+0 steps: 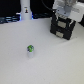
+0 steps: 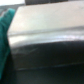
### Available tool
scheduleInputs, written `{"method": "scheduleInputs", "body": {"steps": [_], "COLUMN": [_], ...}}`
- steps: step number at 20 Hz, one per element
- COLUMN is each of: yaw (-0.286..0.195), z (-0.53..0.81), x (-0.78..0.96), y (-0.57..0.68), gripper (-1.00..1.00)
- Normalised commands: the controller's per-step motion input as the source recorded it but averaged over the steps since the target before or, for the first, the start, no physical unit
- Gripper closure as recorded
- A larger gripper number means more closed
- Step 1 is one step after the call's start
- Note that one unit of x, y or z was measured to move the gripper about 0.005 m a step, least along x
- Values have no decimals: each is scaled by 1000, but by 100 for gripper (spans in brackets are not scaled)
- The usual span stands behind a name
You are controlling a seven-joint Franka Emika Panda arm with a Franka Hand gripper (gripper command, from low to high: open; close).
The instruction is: Open the kcup holder, insert the kcup into the holder, and close the kcup holder
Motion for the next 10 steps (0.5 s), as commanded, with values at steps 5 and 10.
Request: {"method": "scheduleInputs", "body": {"steps": [5, 10], "yaw": [-9, -27], "z": [-8, 81], "x": [28, 356], "y": [-28, -256], "gripper": [100, 100]}}
